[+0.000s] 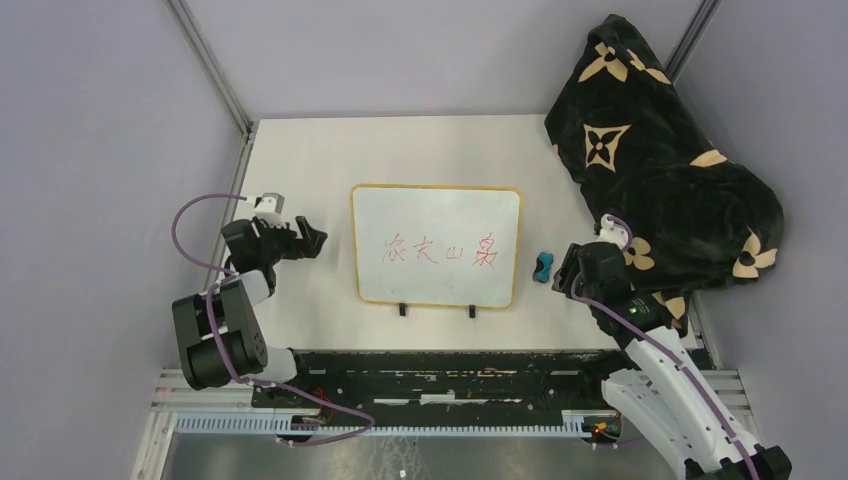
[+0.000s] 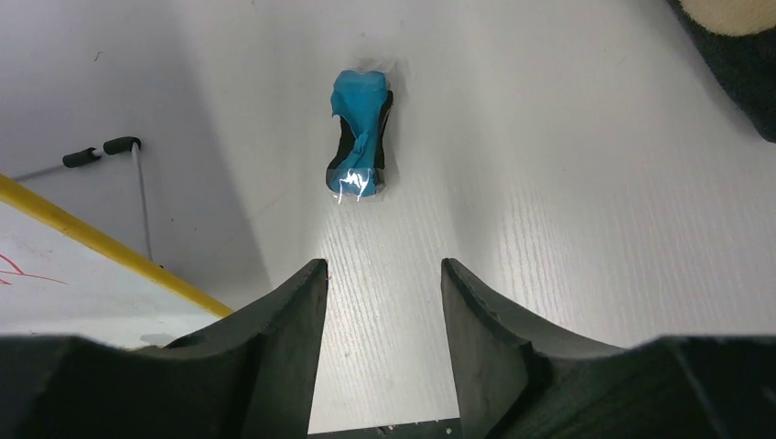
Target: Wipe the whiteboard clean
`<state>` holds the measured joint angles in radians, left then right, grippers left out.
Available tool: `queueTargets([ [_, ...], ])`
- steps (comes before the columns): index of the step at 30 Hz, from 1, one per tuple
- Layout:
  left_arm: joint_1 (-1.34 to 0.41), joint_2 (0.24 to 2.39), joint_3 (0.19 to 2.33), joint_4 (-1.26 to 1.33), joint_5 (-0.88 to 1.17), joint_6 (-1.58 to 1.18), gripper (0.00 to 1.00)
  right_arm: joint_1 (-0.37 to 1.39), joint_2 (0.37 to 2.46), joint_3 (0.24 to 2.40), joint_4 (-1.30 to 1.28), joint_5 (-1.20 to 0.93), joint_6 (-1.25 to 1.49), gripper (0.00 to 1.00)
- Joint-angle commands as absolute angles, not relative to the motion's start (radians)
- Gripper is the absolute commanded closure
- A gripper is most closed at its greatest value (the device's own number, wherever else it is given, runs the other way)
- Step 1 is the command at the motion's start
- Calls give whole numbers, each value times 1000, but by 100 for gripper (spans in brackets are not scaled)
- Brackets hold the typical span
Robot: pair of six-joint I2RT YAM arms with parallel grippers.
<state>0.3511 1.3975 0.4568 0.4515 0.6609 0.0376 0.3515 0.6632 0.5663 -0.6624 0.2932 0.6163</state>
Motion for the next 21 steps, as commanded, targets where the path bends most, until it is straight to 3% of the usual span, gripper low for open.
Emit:
queueTargets([
  [1, 350, 1384, 475, 483, 720, 70, 1, 354, 656, 580, -650, 315, 625, 42],
  [12, 351, 1269, 584, 207, 821, 153, 1, 354, 760, 602, -653, 287, 632, 42],
  [21, 351, 1310, 751, 73, 920, 179, 1, 354, 707, 585, -642, 271, 621, 42],
])
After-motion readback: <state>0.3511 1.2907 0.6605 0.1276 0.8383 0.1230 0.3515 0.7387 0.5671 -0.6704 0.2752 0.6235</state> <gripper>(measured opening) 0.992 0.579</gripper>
